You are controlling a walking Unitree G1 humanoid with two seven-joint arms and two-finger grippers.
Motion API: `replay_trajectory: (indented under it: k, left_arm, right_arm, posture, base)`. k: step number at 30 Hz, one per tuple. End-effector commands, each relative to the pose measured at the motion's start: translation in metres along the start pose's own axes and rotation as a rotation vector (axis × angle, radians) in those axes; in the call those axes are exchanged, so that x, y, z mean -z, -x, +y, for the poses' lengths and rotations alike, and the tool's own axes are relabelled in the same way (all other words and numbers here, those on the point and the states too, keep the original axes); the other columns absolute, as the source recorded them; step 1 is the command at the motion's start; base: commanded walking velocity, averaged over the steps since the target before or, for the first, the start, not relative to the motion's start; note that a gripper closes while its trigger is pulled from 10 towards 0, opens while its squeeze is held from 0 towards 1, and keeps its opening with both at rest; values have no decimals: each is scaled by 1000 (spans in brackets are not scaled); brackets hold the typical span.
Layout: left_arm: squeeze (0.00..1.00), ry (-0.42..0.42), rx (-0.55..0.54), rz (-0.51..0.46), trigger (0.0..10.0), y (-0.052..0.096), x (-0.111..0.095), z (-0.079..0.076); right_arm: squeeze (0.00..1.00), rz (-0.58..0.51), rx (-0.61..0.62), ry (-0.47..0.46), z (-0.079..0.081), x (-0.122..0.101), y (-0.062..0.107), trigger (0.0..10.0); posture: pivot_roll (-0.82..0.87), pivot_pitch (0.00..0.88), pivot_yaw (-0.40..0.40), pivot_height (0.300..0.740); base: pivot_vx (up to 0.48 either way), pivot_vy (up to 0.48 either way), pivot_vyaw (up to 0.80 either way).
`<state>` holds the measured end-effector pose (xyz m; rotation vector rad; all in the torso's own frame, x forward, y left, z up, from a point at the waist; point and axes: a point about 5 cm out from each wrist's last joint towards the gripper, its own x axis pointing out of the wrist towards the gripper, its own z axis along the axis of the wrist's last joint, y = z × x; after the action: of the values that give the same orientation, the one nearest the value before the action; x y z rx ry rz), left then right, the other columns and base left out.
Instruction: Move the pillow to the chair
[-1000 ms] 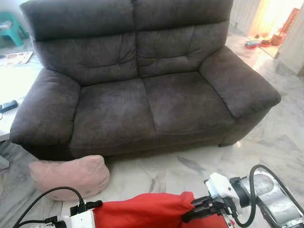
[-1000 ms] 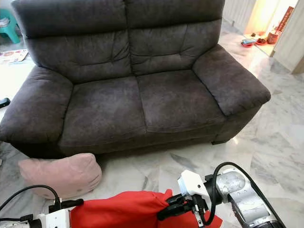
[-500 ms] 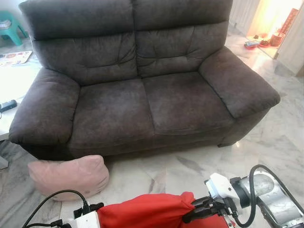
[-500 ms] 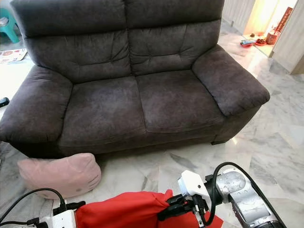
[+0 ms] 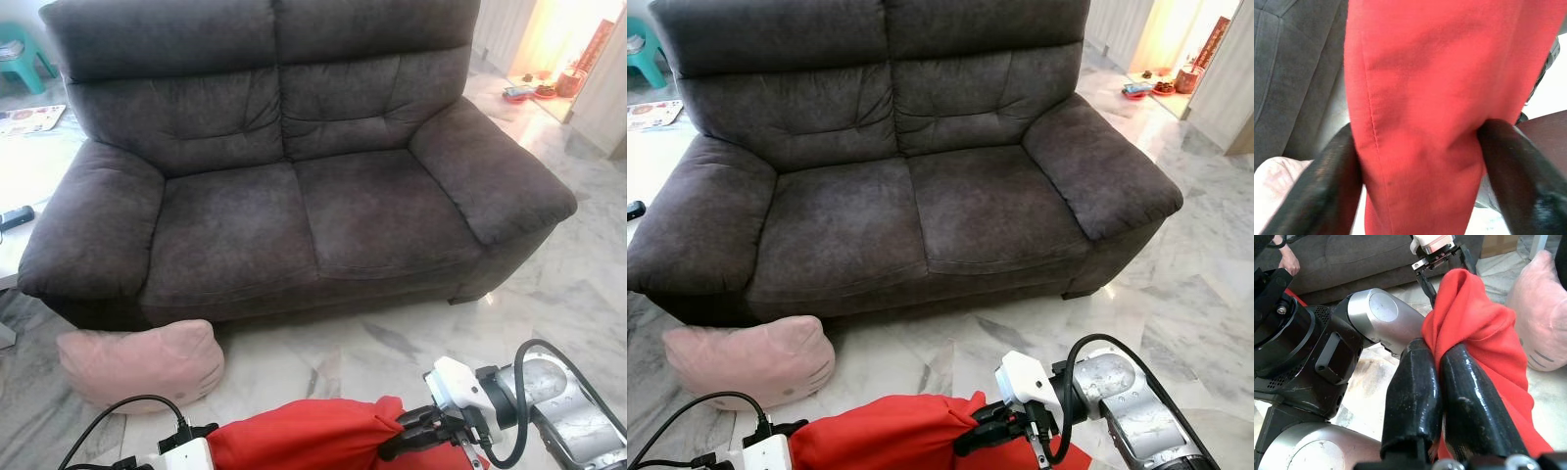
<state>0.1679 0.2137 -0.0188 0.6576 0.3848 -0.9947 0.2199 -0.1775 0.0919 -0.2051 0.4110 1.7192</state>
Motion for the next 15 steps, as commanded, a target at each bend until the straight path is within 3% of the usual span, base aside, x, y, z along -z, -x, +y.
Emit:
replay_trajectory:
  k: [1,15]
  left_arm:
    - [0,1,22,21,0,2,5,-4]
    - [0,-18,34,3,0,4,3,-1]
  right_arm:
    - [0,-46,-22,86,-2,-17,0,10000]
    - [0,-45,-15,85,-2,-16,-2,10000]
  posture:
    - [6,86,3,740]
    - [10,89,6,740]
  base:
    - [0,0,0]
    - [0,0,0]
